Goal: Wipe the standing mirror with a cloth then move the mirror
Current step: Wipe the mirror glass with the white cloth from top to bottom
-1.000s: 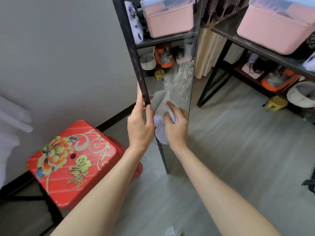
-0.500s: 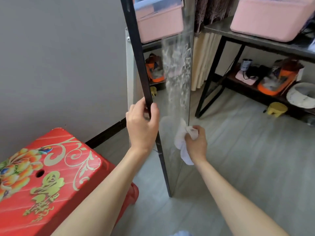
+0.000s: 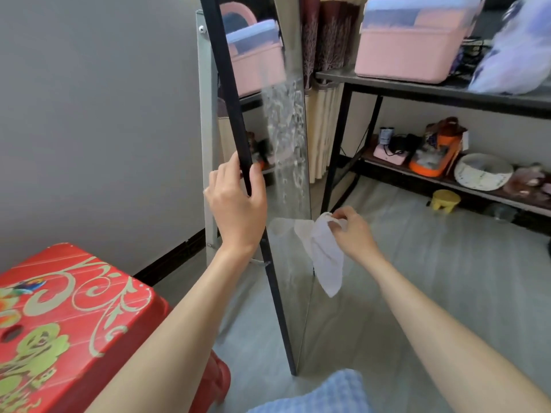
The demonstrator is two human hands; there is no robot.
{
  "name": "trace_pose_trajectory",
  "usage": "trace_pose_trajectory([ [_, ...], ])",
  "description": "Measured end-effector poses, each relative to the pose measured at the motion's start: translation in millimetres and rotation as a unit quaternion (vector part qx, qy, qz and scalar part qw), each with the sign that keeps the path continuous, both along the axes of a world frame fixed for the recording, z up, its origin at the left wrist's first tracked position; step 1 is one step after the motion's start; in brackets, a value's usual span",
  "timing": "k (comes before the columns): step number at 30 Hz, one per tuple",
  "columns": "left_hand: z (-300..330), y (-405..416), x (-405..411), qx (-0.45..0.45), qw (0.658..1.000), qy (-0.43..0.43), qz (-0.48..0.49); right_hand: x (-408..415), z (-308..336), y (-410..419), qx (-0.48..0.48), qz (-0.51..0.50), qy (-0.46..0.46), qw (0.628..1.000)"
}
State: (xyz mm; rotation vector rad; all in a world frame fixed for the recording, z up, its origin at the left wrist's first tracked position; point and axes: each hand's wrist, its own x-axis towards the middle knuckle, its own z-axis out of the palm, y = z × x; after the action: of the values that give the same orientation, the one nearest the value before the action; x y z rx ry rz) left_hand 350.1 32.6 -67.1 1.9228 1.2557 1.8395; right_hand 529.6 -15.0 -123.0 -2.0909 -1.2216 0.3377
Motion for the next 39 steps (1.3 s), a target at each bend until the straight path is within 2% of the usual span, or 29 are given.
trace_pose_trajectory([
  [3,-9.1,-14.2,-0.5,-0.006,0.999,0.031,0.0,6.1,17.9,-6.4,-0.035,0.015,-0.039,0.999],
  [5,-15.8,-23.1,-3.6,0.002,0.998,0.055,0.021,8.3,29.1,-9.9,-0.008,0.003,0.022,1.0],
  [8,-26.8,-35.6,-5.0,0.105,0.987,0.113,0.047,13.9,37.2,-17.2,0.004,0.011,0.067,0.998],
  [10,-38.0,-43.0,0.4,0.168,0.973,0.158,-0.032,16.4,38.8,-22.7,0.019,0.03,0.095,0.995],
  [11,-43.7,-46.3,5.0,0.162,0.965,0.182,-0.093,16.4,39.4,-25.8,0.031,0.04,0.12,0.991],
  [12,-48.7,-48.6,10.4,0.125,0.959,0.202,-0.152,16.7,40.1,-27.8,0.045,0.051,0.157,0.985],
  [14,-58.7,-52.6,21.3,-0.015,0.949,0.218,-0.226,16.8,40.8,-32.2,0.071,0.064,0.237,0.967],
  [15,-63.9,-51.8,26.5,-0.079,0.941,0.222,-0.244,16.3,41.9,-35.3,0.074,0.07,0.269,0.958],
  [17,-69.5,-46.9,34.6,-0.148,0.927,0.216,-0.268,16.7,43.9,-40.4,0.075,0.09,0.334,0.935],
  [21,-63.3,-43.2,41.6,-0.152,0.931,0.145,-0.299,19.8,40.6,-46.3,0.088,0.127,0.397,0.905],
  [23,-56.5,-39.8,44.8,-0.18,0.935,0.131,-0.275,18.4,31.6,-44.8,0.095,0.096,0.374,0.917],
  [26,-48.7,-31.1,50.8,-0.278,0.925,0.104,-0.239,14.4,12.5,-42.3,0.098,0.042,0.282,0.954],
  [29,-42.3,-24.1,57.3,-0.372,0.9,0.06,-0.221,8.6,-4.7,-47.7,0.133,0.046,0.211,0.967],
  [31,-36.5,-21.5,62.1,-0.433,0.874,0.0,-0.222,3.3,-12.1,-51.8,0.137,0.075,0.192,0.969],
  [35,-22.9,-25.3,69.8,-0.549,0.763,-0.165,-0.298,-8.6,-22.4,-50.5,0.069,0.14,0.249,0.956],
  [37,-19.5,-26.7,72.0,-0.55,0.753,-0.188,-0.309,-9.2,-26.6,-46.8,0.049,0.108,0.215,0.969],
  [39,-15.6,-26.9,73.9,-0.529,0.769,-0.195,-0.301,-9.8,-28.1,-46.0,0.029,0.08,0.187,0.979],
])
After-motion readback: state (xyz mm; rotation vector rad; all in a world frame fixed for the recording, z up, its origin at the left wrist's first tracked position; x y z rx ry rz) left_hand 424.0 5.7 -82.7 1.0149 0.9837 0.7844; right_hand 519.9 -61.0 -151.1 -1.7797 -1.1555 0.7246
